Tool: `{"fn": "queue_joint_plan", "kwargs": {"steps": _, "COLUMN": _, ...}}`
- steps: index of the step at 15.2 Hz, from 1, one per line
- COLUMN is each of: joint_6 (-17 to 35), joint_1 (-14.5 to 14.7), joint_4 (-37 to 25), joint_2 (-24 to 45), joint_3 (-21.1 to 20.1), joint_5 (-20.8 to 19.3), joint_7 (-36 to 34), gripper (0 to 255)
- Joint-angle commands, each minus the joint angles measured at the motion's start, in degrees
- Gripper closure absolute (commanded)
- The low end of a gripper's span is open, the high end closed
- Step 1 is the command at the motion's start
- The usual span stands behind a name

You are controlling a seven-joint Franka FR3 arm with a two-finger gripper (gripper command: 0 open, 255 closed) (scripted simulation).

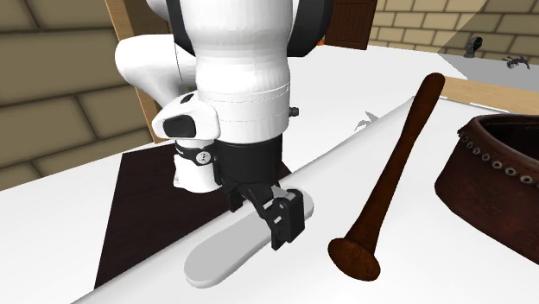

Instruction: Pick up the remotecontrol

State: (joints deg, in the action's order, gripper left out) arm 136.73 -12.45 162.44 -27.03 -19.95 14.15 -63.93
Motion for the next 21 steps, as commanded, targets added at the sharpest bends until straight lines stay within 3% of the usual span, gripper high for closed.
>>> {"fn": "queue_joint_plan", "kwargs": {"steps": 1, "joint_6": 0.94, "joint_1": -0.05, "joint_4": 0.27, "joint_2": 0.63, "joint_3": -0.13, "joint_5": 0.03, "joint_7": 0.00, "gripper": 0}}
{"fn": "queue_joint_plan", "kwargs": {"steps": 2, "joint_6": 0.84, "joint_1": -0.11, "joint_4": 0.25, "joint_2": 0.55, "joint_3": -0.04, "joint_5": -0.02, "joint_7": 0.10, "gripper": 255}}
{"fn": "queue_joint_plan", "kwargs": {"steps": 11, "joint_6": 0.94, "joint_1": -0.06, "joint_4": 0.26, "joint_2": 0.64, "joint_3": -0.13, "joint_5": 0.03, "joint_7": 0.00, "gripper": 255}}
{"fn": "queue_joint_plan", "kwargs": {"steps": 21, "joint_6": -9.65, "joint_1": 0.11, "joint_4": -3.61, "joint_2": -6.12, "joint_3": 1.59, "joint_5": -0.73, "joint_7": 0.03, "gripper": 255}}
